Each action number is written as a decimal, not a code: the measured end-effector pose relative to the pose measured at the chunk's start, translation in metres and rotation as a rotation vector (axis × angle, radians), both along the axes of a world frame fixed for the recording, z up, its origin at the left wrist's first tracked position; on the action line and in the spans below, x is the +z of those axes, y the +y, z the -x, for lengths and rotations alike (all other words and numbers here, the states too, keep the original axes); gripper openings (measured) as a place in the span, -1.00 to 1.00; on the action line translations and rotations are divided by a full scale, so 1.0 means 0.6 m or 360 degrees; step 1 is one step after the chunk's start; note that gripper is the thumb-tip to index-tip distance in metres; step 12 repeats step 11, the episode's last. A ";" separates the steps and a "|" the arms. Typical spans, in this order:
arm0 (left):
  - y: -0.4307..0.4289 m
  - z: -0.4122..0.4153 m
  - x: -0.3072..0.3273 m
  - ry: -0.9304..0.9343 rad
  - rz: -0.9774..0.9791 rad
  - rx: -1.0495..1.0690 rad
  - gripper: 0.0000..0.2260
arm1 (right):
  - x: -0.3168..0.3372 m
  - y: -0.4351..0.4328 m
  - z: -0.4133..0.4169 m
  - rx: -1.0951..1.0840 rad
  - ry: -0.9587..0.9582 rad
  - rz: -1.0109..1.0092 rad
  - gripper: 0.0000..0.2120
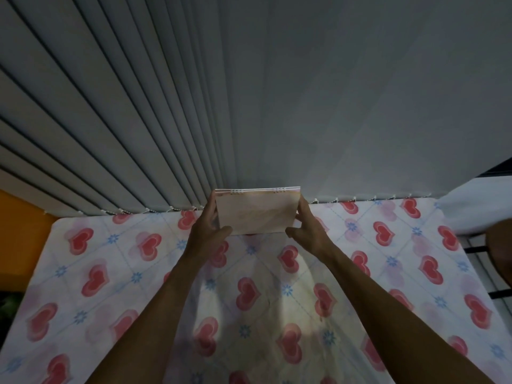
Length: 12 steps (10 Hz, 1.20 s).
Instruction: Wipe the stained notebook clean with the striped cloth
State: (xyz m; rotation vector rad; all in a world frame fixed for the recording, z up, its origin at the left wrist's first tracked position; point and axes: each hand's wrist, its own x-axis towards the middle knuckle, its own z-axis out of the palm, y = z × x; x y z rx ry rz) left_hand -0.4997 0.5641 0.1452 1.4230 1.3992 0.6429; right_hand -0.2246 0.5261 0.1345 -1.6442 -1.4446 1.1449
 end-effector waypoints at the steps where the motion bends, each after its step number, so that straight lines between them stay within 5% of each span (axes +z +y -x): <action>1: 0.002 0.000 -0.001 -0.0002 0.0002 -0.0004 -0.11 | 0.005 0.000 0.004 -0.0018 0.0014 -0.0016 -0.11; 5: -0.004 -0.022 -0.002 0.0008 -0.0008 0.0094 -0.06 | 0.005 0.001 0.006 -0.0026 -0.0031 0.0017 -0.17; 9: -0.083 -0.056 0.044 0.0175 -0.0202 0.0217 -0.27 | 0.050 -0.069 0.006 -0.0191 -0.0256 0.0103 -0.29; 11: -0.179 -0.073 0.104 0.0886 -0.0432 0.0243 -0.26 | 0.109 -0.154 -0.006 -0.0123 -0.0548 0.0013 -0.40; 12: -0.179 -0.073 0.104 0.0886 -0.0432 0.0243 -0.26 | 0.109 -0.154 -0.006 -0.0123 -0.0548 0.0013 -0.40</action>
